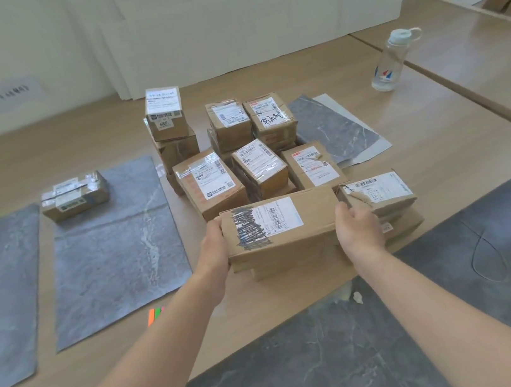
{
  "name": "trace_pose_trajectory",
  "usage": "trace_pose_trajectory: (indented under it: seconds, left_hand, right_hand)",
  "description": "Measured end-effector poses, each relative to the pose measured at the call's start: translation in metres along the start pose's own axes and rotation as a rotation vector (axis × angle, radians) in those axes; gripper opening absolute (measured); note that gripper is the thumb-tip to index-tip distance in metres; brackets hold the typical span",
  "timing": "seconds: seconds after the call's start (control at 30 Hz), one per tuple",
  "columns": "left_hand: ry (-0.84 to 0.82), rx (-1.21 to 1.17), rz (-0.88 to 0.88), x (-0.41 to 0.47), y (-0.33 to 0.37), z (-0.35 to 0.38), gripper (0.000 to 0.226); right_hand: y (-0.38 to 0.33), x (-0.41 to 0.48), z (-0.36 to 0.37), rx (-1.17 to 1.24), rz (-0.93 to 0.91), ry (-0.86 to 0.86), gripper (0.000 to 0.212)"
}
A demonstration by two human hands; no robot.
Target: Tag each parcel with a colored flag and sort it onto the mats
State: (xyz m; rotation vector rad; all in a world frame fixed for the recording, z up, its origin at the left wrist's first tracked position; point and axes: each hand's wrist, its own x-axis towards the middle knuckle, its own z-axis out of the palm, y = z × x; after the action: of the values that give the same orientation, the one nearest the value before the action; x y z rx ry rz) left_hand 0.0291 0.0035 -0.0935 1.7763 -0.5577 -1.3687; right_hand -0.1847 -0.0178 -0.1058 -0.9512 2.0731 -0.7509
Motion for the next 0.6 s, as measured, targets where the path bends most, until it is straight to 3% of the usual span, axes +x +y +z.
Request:
trace_pose_trajectory:
  seconds: [0.3,0.6]
  left_hand:
    - [0.018,0.001,0.051,-0.011,0.014,-0.022,0.052]
    - [0.035,-0.073,0.104,-0.032,0.033,-0.049,0.047]
  right_hand:
    - [-0.020,-0.021,-0.001,-0.002,-0.041,0.074,0.054]
    - [-0.048,-0.042,0.008,0.177,-0.138,0.100,0.032]
